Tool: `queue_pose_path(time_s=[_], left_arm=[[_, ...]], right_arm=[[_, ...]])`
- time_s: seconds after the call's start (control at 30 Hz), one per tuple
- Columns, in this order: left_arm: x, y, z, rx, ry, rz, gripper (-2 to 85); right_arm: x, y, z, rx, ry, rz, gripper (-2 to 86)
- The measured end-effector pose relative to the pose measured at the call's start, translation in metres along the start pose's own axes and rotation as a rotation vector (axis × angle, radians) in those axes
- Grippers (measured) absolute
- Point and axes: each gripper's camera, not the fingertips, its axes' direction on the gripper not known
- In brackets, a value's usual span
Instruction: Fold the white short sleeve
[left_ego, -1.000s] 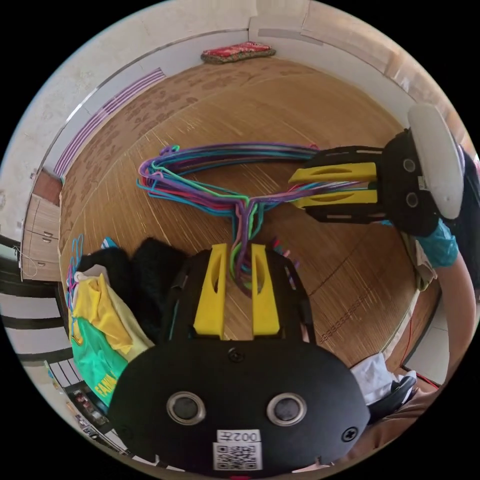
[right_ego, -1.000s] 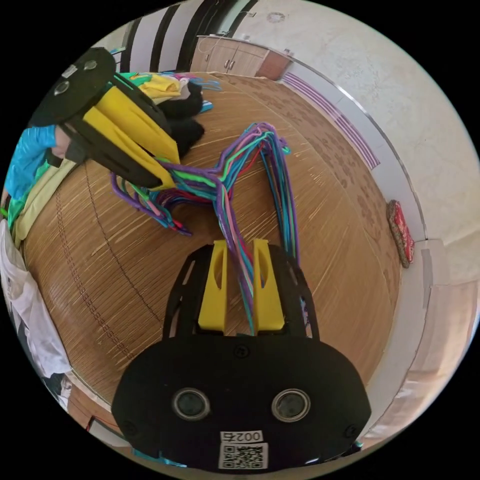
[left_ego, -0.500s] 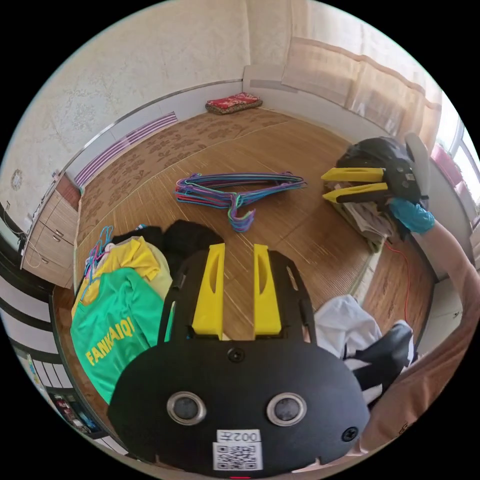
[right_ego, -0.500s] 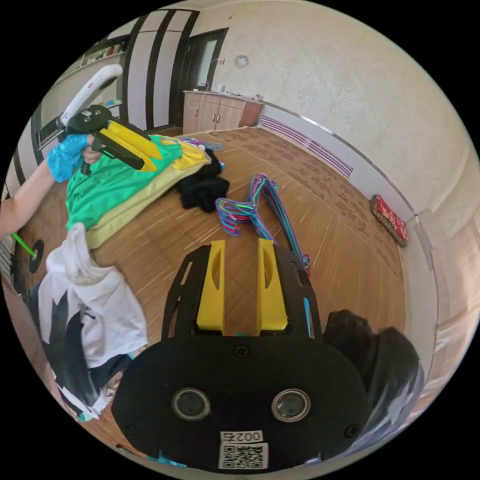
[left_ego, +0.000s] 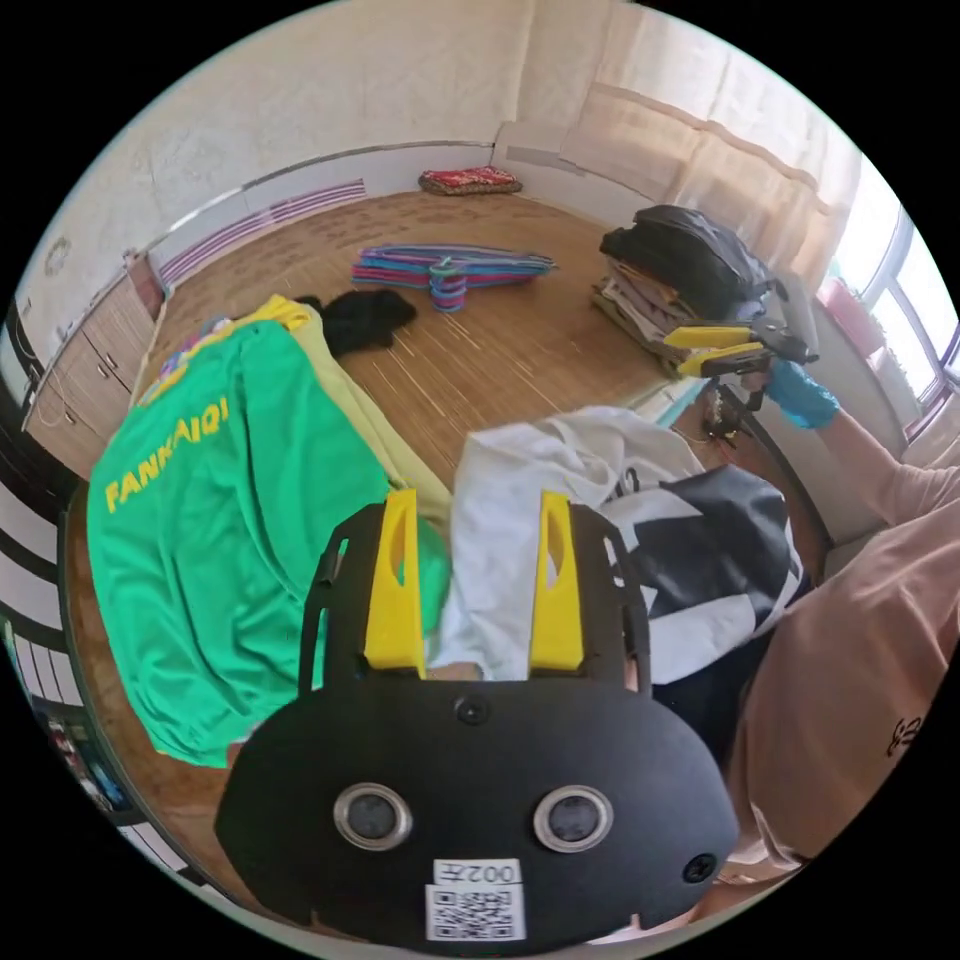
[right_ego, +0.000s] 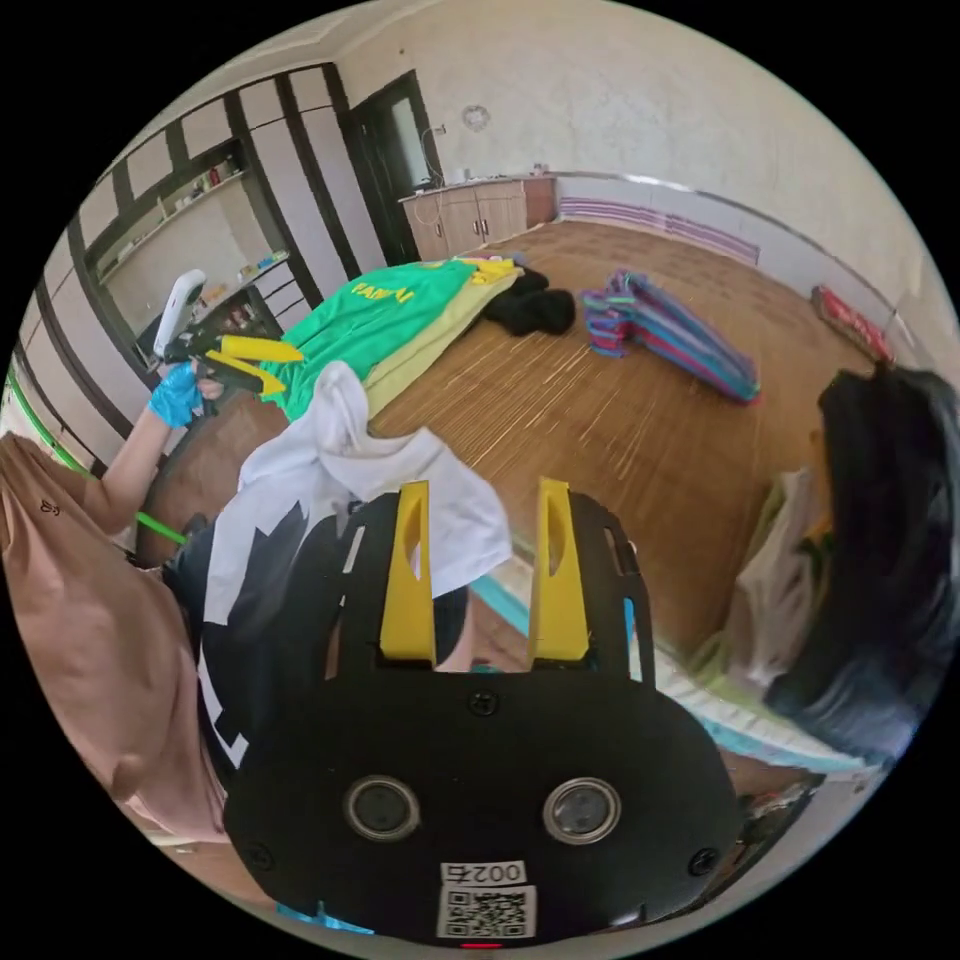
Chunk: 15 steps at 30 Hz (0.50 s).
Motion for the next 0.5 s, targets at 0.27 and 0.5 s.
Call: queue_pose_path(time_s=[0.27,0.5], left_arm=[[0.019,0.096,-0.015,-0.047,-0.052,-0.100,15.5],[0.024,0.145,-0.032,-0.052,-0.121,-0.200,9.4]], right_arm=[[-0.046,0.036,0.028,-0.137,-0.017,0.132,17.8],[-0.070,0.048,-0.013,-0.067,-0.117,0.203,9.2]])
